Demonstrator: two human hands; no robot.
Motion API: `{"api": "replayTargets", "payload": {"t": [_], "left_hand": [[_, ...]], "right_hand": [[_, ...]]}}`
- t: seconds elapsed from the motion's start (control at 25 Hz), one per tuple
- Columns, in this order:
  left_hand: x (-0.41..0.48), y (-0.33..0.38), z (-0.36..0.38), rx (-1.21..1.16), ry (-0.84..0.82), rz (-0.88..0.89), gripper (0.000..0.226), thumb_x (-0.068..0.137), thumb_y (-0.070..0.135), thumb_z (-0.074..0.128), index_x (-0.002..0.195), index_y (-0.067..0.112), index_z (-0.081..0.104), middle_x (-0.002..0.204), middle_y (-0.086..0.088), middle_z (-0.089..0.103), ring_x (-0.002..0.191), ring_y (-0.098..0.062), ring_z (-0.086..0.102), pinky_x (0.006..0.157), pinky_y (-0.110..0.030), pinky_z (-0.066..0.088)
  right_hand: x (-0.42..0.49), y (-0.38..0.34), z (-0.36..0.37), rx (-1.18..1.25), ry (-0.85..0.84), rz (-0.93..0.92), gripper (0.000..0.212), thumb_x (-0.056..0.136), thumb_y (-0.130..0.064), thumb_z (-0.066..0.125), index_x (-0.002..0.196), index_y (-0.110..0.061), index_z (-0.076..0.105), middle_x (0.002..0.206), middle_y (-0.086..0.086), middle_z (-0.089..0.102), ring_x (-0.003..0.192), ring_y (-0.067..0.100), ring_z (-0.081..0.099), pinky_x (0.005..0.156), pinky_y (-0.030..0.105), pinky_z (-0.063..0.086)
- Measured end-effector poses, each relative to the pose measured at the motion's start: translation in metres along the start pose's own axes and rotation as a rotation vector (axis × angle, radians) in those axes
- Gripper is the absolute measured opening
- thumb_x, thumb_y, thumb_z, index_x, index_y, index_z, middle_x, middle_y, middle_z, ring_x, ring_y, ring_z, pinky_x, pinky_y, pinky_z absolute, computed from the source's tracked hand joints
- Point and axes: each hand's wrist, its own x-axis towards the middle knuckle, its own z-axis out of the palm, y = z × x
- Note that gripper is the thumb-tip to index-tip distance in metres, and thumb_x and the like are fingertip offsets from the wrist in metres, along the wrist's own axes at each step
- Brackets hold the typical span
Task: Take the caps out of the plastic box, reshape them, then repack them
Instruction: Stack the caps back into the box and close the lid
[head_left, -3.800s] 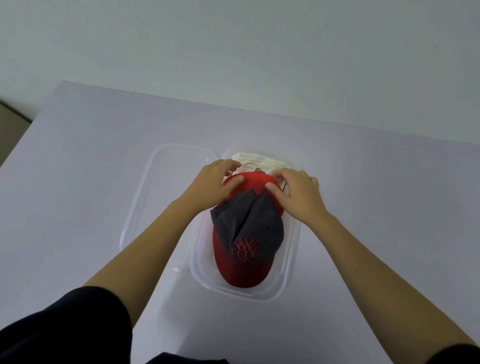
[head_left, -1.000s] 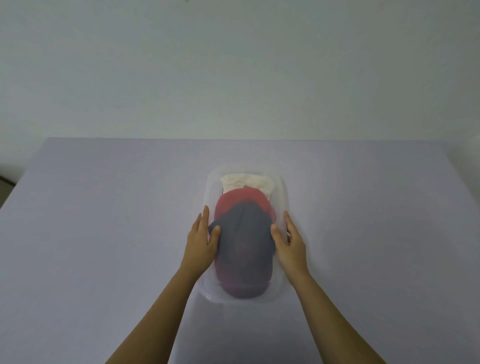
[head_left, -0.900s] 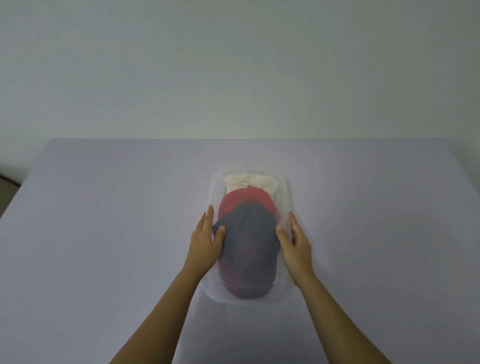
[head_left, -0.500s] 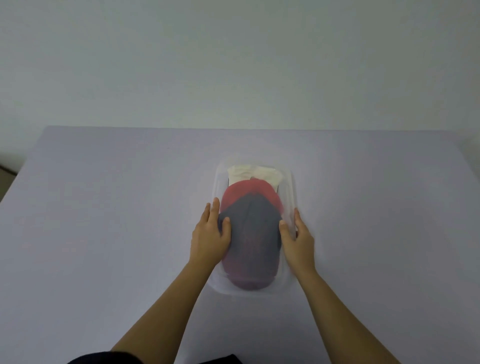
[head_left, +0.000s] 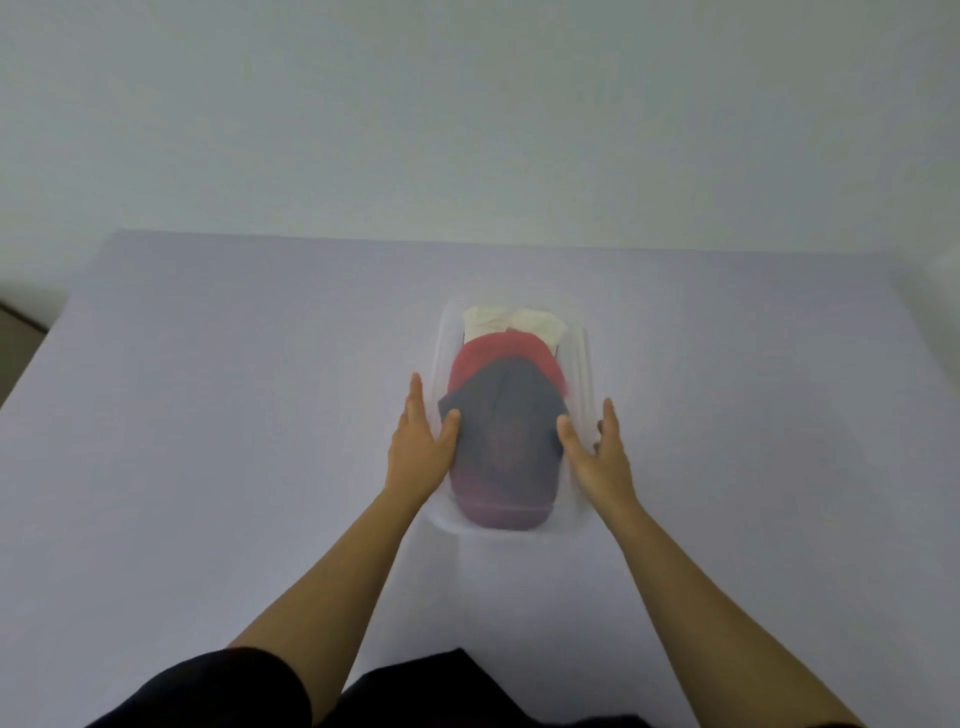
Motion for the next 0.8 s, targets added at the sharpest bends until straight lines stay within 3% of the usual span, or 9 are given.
{"api": "replayTargets", "payload": {"t": [0.08, 0.16, 0.28, 0.48, 0.64, 0.8], "left_hand": [[-0.020, -0.006, 0.007, -0.128, 0.034, -0.185, 0.070, 0.093, 0.051, 0.041, 0.149, 0.019, 0.015, 0.147, -0.012, 0.041, 0.130, -0.034, 0.045, 0.107, -0.046, 0.038], [-0.033, -0.004, 0.016, -0.184, 0.086, -0.261, 0.062, 0.093, 0.051, 0.040, 0.142, 0.013, 0.033, 0.135, -0.013, 0.053, 0.120, -0.034, 0.052, 0.101, -0.044, 0.043], [-0.030, 0.004, 0.018, -0.178, 0.176, -0.253, 0.052, 0.094, 0.048, 0.040, 0.128, 0.009, 0.049, 0.120, -0.011, 0.062, 0.105, -0.031, 0.058, 0.092, -0.042, 0.046], [0.021, 0.043, 0.015, -0.159, 0.197, -0.168, 0.049, 0.095, 0.045, 0.040, 0.122, 0.007, 0.053, 0.111, -0.011, 0.064, 0.089, -0.022, 0.055, 0.080, -0.033, 0.044], [0.079, 0.069, 0.019, -0.118, 0.209, -0.170, 0.051, 0.096, 0.046, 0.037, 0.122, 0.005, 0.053, 0.114, -0.013, 0.063, 0.100, -0.030, 0.059, 0.089, -0.038, 0.045], [0.118, 0.074, 0.031, -0.083, 0.218, -0.186, 0.055, 0.095, 0.048, 0.036, 0.127, 0.004, 0.050, 0.118, -0.017, 0.062, 0.108, -0.035, 0.057, 0.093, -0.042, 0.044]], "right_hand": [[-0.018, 0.016, 0.004, 0.021, -0.026, 0.049, 0.081, 0.083, -0.055, 0.057, 0.148, -0.023, 0.019, 0.152, 0.004, 0.032, 0.137, 0.024, 0.036, 0.109, 0.035, 0.032], [-0.033, 0.025, 0.012, 0.056, -0.016, 0.063, 0.070, 0.086, -0.049, 0.058, 0.143, -0.019, 0.031, 0.142, 0.004, 0.045, 0.129, 0.024, 0.044, 0.102, 0.030, 0.035], [-0.032, 0.029, 0.011, 0.080, 0.029, 0.072, 0.065, 0.085, -0.053, 0.057, 0.138, -0.020, 0.041, 0.135, 0.002, 0.053, 0.124, 0.024, 0.051, 0.105, 0.038, 0.040], [0.023, -0.006, -0.007, 0.090, 0.065, 0.032, 0.060, 0.084, -0.048, 0.061, 0.135, -0.019, 0.047, 0.129, 0.002, 0.057, 0.121, 0.024, 0.053, 0.104, 0.039, 0.041], [0.086, -0.041, -0.021, 0.046, 0.029, -0.031, 0.043, 0.084, -0.046, 0.061, 0.119, -0.022, 0.057, 0.110, -0.001, 0.065, 0.107, 0.023, 0.061, 0.095, 0.037, 0.047], [0.127, -0.050, -0.022, -0.003, -0.003, -0.069, 0.038, 0.085, -0.045, 0.060, 0.117, -0.025, 0.058, 0.101, -0.007, 0.062, 0.101, 0.019, 0.061, 0.090, 0.032, 0.047]]}}
